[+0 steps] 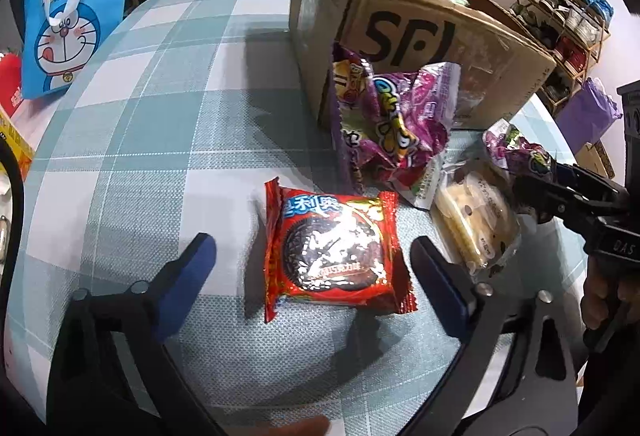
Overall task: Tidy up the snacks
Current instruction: 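Grasp the red Oreo cookie pack with the left gripper while the right grasps the purple candy bag, then lift both held packs and carry them over the box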
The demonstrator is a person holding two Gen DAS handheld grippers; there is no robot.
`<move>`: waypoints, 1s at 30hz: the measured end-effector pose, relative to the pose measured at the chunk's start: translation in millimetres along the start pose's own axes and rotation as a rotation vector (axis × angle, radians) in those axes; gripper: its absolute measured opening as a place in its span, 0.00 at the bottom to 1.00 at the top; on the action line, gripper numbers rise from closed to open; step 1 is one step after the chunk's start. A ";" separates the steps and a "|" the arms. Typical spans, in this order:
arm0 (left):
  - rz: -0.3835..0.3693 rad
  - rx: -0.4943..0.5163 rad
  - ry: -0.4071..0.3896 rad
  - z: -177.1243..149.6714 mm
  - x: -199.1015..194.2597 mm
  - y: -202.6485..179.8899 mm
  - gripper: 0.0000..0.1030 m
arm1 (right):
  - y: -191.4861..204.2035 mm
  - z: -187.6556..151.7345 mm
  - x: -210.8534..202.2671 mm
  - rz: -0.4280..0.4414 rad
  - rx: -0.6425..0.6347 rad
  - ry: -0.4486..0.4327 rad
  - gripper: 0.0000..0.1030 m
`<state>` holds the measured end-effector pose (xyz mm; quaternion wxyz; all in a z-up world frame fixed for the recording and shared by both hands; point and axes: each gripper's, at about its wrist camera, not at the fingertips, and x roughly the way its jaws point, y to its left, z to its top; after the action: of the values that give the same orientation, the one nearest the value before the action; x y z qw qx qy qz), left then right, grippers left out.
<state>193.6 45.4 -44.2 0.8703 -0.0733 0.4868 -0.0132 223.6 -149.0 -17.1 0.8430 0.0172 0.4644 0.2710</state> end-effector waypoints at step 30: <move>-0.127 -0.009 -0.140 -10.2 -53.0 -1.3 0.40 | 8.2 -11.0 -54.9 0.036 0.030 -0.192 0.50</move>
<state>157.0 47.9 -4.4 0.8992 -0.1085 0.4193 -0.0611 188.2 -170.4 21.3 0.8783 0.0639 0.3851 0.2761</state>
